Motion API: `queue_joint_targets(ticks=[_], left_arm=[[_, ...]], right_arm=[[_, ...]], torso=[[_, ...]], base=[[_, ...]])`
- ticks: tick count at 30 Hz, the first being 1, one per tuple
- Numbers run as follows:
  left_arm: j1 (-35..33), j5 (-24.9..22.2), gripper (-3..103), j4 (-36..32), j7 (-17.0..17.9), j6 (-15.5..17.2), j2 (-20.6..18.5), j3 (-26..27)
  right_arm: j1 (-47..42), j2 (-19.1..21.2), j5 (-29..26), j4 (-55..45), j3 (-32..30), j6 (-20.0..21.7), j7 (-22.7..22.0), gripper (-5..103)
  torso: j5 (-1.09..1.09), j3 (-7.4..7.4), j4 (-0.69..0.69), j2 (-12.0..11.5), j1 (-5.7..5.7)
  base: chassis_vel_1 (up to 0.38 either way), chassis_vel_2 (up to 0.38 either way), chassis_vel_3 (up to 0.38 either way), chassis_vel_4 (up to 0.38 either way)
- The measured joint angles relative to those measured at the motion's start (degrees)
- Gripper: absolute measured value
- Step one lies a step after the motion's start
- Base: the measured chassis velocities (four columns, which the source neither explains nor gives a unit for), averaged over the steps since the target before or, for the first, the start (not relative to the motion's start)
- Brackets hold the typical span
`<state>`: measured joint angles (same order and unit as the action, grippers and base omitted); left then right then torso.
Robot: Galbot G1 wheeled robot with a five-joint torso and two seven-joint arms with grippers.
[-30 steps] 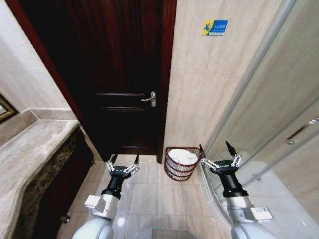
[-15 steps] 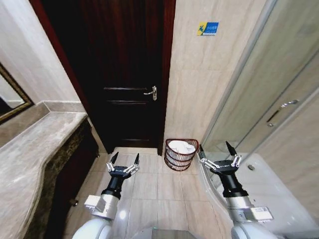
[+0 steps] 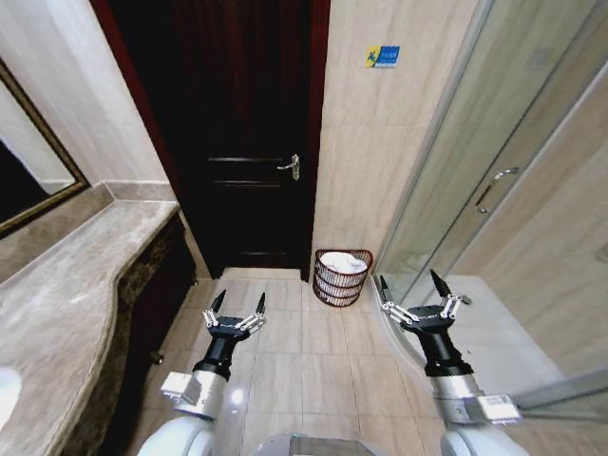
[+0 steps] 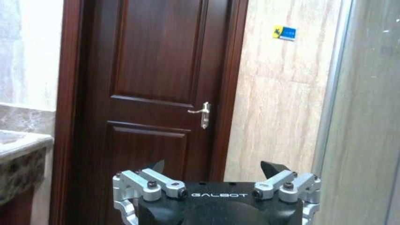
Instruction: Discard the used towel into the hamper.
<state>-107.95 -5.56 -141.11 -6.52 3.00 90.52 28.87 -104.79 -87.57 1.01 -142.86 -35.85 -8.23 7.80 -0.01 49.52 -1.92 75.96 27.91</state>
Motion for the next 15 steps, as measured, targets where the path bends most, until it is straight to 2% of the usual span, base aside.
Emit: queue_joint_targets(ticks=[1, 2, 5, 9, 15], left_arm=[[0.0, 0.0, 100, 0.0, 0.0, 0.0, 0.0, 0.0], [0.0, 0.0, 100, 0.0, 0.0, 0.0, 0.0, 0.0], [0.0, 0.0, 100, 0.0, 0.0, 0.0, 0.0, 0.0], [0.0, 0.0, 100, 0.0, 0.0, 0.0, 0.0, 0.0], [0.0, 0.0, 100, 0.0, 0.0, 0.0, 0.0, 0.0]], right_arm=[[0.0, 0.0, 0.0, 0.0, 0.0, 0.0, 0.0, 100], [0.0, 0.0, 0.0, 0.0, 0.0, 0.0, 0.0, 100], [0.0, 0.0, 0.0, 0.0, 0.0, 0.0, 0.0, 100], [0.0, 0.0, 0.0, 0.0, 0.0, 0.0, 0.0, 100], [0.0, 0.0, 0.0, 0.0, 0.0, 0.0, 0.0, 100]], torso=[[-0.04, 0.01, 0.03, 0.0, 0.01], [0.05, 0.00, 0.02, 0.0, 0.00], [-0.01, 0.01, 0.02, 0.0, 0.01], [0.03, 0.02, 0.00, 0.0, 0.04], [-0.02, 0.02, 0.02, 0.0, 0.03]], base=[[0.209, -0.216, -0.219, 0.210], [0.209, -0.187, -0.210, 0.190], [0.172, -0.191, -0.159, 0.197], [0.180, -0.182, -0.177, 0.183], [0.179, -0.183, -0.186, 0.181]])
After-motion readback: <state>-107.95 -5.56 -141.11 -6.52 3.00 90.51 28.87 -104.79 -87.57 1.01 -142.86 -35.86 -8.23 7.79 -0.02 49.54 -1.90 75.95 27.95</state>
